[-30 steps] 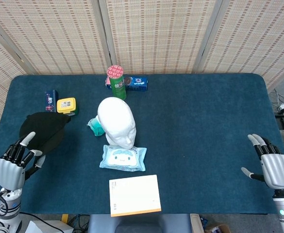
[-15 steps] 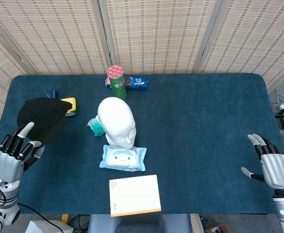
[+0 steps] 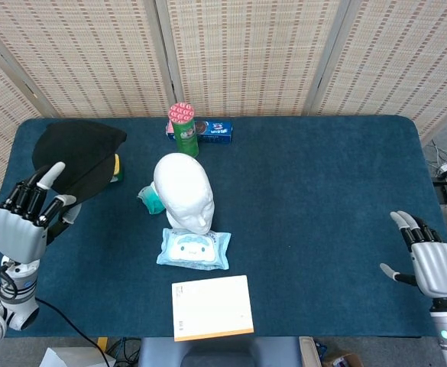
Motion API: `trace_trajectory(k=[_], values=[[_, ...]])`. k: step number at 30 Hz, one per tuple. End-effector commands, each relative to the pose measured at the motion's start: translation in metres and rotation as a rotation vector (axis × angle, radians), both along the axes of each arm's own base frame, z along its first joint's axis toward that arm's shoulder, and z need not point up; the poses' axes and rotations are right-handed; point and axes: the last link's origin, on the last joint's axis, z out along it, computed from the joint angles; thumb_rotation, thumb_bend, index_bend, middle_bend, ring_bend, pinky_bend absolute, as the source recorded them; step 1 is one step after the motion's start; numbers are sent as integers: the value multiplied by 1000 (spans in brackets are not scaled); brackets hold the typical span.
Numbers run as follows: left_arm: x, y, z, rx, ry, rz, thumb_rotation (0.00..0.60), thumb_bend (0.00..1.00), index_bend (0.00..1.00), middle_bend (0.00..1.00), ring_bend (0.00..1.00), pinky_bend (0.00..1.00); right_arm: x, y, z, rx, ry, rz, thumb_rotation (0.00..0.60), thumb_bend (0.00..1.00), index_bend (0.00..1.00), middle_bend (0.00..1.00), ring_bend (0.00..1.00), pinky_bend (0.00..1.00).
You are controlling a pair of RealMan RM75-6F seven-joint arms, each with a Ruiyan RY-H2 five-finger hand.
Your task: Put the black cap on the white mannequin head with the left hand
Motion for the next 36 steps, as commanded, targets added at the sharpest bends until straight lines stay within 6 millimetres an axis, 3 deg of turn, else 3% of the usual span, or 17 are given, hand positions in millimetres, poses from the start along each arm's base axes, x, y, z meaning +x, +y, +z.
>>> trace_trajectory(k=[1, 17, 27, 36], values=[[19, 7, 0, 7, 25, -26, 600, 395, 766, 178, 230, 454, 0, 0, 1, -1, -1, 0, 600, 0, 76, 141, 130, 262], [92, 18, -44, -38, 113, -109, 600, 396, 779, 186, 230, 454, -2, 3, 7, -9, -24, 7, 600, 0, 76, 141, 130, 262], [122, 11, -79, -78, 160, -158, 600, 396, 780, 186, 230, 454, -3, 5, 11, -15, -37, 13, 600, 0, 76, 141, 130, 262], [136, 8, -104, -99, 207, -175, 600, 396, 781, 186, 230, 454, -5, 5, 15, -22, -52, 13, 600, 0, 76, 141, 130, 262]])
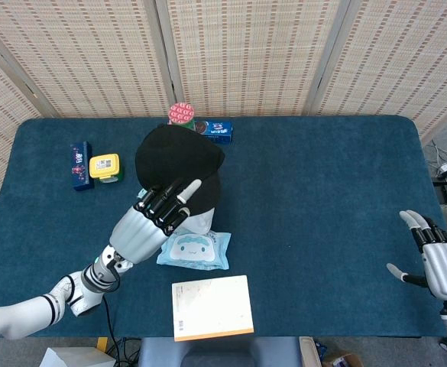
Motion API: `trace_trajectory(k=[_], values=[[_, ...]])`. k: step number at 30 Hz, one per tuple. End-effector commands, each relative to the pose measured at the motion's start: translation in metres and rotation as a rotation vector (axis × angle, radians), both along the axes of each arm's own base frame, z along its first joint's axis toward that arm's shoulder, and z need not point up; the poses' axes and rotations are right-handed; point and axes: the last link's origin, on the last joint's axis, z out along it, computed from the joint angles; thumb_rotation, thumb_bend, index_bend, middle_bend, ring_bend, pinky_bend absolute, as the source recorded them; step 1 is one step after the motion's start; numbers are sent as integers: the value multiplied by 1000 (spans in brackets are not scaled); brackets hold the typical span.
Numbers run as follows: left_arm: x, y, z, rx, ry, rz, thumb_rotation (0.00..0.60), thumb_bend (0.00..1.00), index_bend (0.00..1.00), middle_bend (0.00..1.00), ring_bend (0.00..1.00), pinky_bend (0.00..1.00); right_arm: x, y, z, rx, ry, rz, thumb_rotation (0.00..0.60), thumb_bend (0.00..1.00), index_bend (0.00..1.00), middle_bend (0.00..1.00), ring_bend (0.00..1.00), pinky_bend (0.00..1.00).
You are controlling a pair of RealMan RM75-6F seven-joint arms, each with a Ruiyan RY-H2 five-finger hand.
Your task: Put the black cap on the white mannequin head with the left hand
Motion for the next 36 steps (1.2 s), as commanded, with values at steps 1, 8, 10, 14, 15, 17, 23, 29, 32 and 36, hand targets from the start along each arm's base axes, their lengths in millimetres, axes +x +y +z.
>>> trace_trajectory(k=[1, 8, 10, 14, 15, 17, 23, 29, 32, 36], values=[[2, -2, -7, -6, 17, -9, 600, 397, 781, 186, 230, 454, 0, 0, 1, -2, -2, 0, 600, 0, 76, 141, 130, 262], [-1, -9, -23, -20, 58, -20, 600, 397, 786, 186, 230, 454, -1, 1, 2, -2, -4, 2, 600, 0, 76, 141, 130, 262], [-2, -10, -27, -21, 71, -19, 600, 397, 787, 186, 230, 454, 0, 1, 1, 0, -3, 3, 600, 0, 76, 141, 130, 262], [-3, -10, -33, -26, 84, -2, 600, 397, 782, 186, 230, 454, 0, 1, 1, 0, -3, 5, 600, 0, 76, 141, 130, 262], [-4, -9, -34, -28, 85, 3, 600, 397, 780, 186, 230, 454, 0, 1, 1, -1, -3, 5, 600, 0, 76, 141, 130, 262], [-6, -9, -36, -31, 90, 13, 600, 397, 775, 186, 230, 454, 0, 1, 2, -3, -4, 4, 600, 0, 76, 141, 130, 262], [-17, -12, -46, -58, 115, 30, 600, 397, 764, 186, 228, 454, -1, 1, 3, -5, -8, 2, 600, 0, 76, 141, 130, 262], [-30, -13, -57, -66, 176, 46, 600, 397, 687, 186, 220, 454, -1, 1, 2, -3, -6, 2, 600, 0, 76, 141, 130, 262], [-33, -16, -60, -65, 191, 39, 600, 396, 626, 186, 218, 454, -1, 0, 2, -4, -6, 1, 600, 0, 76, 141, 130, 262], [-37, -18, -62, -58, 201, 44, 600, 397, 501, 186, 213, 454, -1, 0, 2, -4, -6, -1, 600, 0, 76, 141, 130, 262]])
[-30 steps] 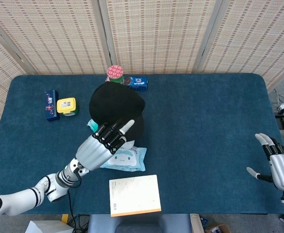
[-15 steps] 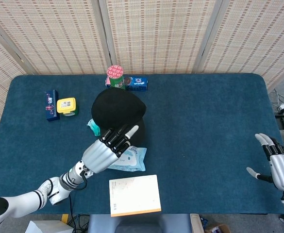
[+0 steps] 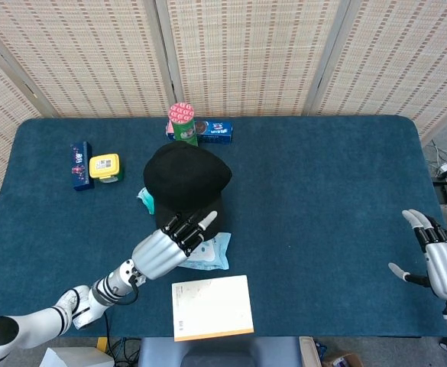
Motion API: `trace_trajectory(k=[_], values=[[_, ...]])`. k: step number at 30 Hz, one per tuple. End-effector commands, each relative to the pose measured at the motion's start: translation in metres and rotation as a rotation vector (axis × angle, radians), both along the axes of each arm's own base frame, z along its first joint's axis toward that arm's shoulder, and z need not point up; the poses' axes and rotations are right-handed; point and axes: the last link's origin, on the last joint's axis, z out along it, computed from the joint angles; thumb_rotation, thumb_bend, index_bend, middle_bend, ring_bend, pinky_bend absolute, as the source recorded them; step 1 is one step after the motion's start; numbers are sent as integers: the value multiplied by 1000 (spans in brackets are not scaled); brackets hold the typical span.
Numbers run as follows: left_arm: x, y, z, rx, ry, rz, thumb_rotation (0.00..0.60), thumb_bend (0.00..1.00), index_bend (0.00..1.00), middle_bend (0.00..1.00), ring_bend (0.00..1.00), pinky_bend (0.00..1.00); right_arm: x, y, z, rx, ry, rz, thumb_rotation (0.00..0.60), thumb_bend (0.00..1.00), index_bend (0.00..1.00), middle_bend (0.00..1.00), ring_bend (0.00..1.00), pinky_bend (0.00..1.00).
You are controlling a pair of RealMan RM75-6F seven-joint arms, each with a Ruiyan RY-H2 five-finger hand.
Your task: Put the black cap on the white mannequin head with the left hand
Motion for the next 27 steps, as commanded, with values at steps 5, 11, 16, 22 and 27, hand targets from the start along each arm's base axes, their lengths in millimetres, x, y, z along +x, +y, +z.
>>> trace_trajectory(k=[5, 11, 16, 22, 27], values=[[-1, -3, 1, 3, -11, 7, 600, 396, 326, 186, 208, 454, 0, 0, -1, 2, 2, 0, 600, 0, 76, 141, 130, 262], [-5, -9, 2, -5, -24, 7, 600, 370, 192, 186, 207, 454, 0, -1, -1, 4, 4, -2, 600, 0, 76, 141, 130, 262], [-11, -11, 3, -10, -27, 35, 600, 245, 158, 180, 203, 452, 1, -1, -2, 3, 5, -1, 600, 0, 76, 141, 130, 262], [-22, -11, 6, -18, -34, 82, 600, 174, 124, 168, 198, 446, 1, -1, -2, 4, 6, -2, 600, 0, 76, 141, 130, 262], [-35, -10, 10, -28, -53, 148, 600, 137, 5, 146, 190, 440, 1, -1, -2, 4, 7, -3, 600, 0, 76, 141, 130, 262]])
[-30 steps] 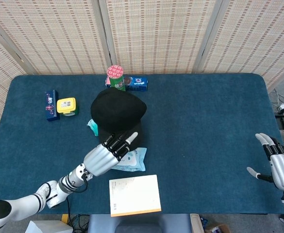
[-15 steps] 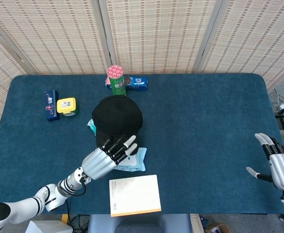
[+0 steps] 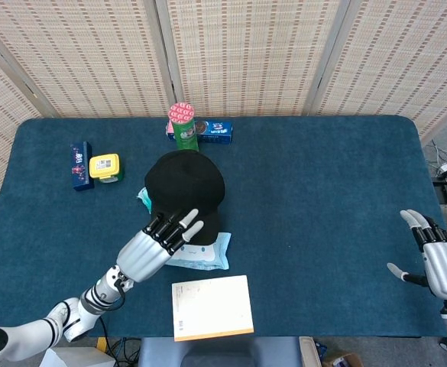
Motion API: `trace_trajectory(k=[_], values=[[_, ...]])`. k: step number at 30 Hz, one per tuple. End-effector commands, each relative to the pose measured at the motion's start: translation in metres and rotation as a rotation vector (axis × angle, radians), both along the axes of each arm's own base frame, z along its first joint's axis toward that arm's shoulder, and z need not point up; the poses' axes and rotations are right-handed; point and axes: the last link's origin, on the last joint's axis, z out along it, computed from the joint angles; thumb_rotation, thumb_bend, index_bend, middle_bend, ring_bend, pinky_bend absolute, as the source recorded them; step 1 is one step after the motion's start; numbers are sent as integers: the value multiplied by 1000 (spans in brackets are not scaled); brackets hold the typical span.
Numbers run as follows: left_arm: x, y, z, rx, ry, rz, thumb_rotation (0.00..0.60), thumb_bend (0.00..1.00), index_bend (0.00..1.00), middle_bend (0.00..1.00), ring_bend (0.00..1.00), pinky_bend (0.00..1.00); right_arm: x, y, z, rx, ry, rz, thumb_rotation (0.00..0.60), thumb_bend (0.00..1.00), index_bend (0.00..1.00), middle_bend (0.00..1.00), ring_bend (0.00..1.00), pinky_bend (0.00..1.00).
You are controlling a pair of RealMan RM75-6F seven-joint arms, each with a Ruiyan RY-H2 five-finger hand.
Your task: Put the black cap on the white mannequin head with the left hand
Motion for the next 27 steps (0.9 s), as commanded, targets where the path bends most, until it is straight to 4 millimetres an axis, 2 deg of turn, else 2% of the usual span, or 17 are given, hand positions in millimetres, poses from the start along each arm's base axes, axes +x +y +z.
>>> trace_trajectory(k=[1, 11, 17, 22, 27], values=[[-8, 1, 3, -4, -9, 34, 600, 129, 0, 141, 187, 438, 0, 0, 0, 0, 1, -1, 600, 0, 76, 141, 130, 262], [-39, -4, 18, 12, -48, 141, 600, 104, 0, 133, 184, 427, 0, -1, -1, 2, 4, -4, 600, 0, 76, 141, 130, 262], [-75, -10, 34, 44, -65, 237, 600, 104, 9, 133, 184, 427, 0, -1, -2, 1, 6, -6, 600, 0, 76, 141, 130, 262], [-105, -12, 44, 47, -90, 312, 600, 104, 148, 133, 184, 426, 0, -2, -3, 1, 10, -9, 600, 0, 76, 141, 130, 262], [-132, -13, 54, 76, -140, 403, 600, 105, 411, 133, 186, 427, 1, -3, -4, 3, 14, -11, 600, 0, 76, 141, 130, 262]])
